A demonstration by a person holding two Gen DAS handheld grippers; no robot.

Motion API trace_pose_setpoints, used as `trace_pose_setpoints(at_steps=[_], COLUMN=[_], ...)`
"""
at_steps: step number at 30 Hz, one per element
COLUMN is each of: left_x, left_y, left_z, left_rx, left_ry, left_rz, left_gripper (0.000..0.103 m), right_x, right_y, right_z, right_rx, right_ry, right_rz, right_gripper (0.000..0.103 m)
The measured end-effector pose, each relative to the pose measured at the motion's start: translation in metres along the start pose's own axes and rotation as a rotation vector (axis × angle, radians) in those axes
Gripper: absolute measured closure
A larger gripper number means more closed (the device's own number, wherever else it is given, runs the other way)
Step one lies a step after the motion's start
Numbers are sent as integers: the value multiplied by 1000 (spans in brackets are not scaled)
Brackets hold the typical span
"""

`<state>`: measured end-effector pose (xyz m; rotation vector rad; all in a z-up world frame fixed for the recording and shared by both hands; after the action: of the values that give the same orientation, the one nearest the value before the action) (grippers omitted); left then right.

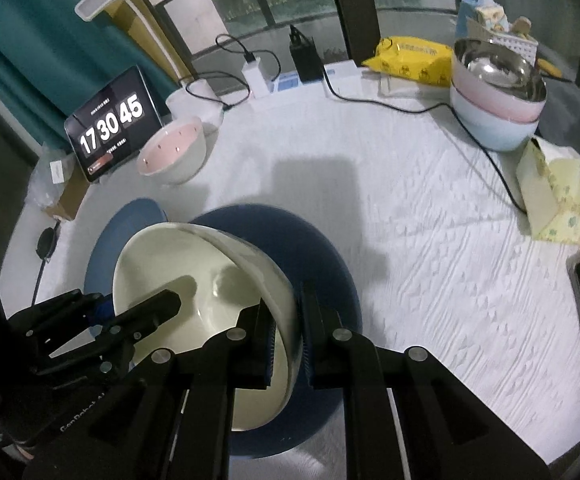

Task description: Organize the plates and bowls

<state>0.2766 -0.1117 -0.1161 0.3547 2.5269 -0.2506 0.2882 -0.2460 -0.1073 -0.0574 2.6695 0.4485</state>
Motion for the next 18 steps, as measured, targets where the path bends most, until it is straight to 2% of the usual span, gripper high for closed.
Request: trace_pose_setpoints(at_steps=[8, 18], left_x=[5, 9], left_y=[-3, -5], left_z=[6, 13], left_rx=[-8, -11], left_ry=[21, 44], left_rz=[23, 33], left_gripper=[83, 81], right_x=[6, 7], right_y=[-2, -1], right_z=[10, 11], right_rx=[24, 33], right_ry=[35, 33], right_rz=[6, -8], right_gripper=[86, 82])
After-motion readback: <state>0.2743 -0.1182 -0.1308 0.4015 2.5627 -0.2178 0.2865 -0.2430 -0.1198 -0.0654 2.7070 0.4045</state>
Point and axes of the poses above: each gripper's, at about its wrist camera, not at the fingertips, and z roughly the way its jaws point, y to its left, x to its underside, the point moved 3 cm from there along z, roughly the way its jaws point, and after that the axes turned 5 degrees about z, right-handed, at the moved point
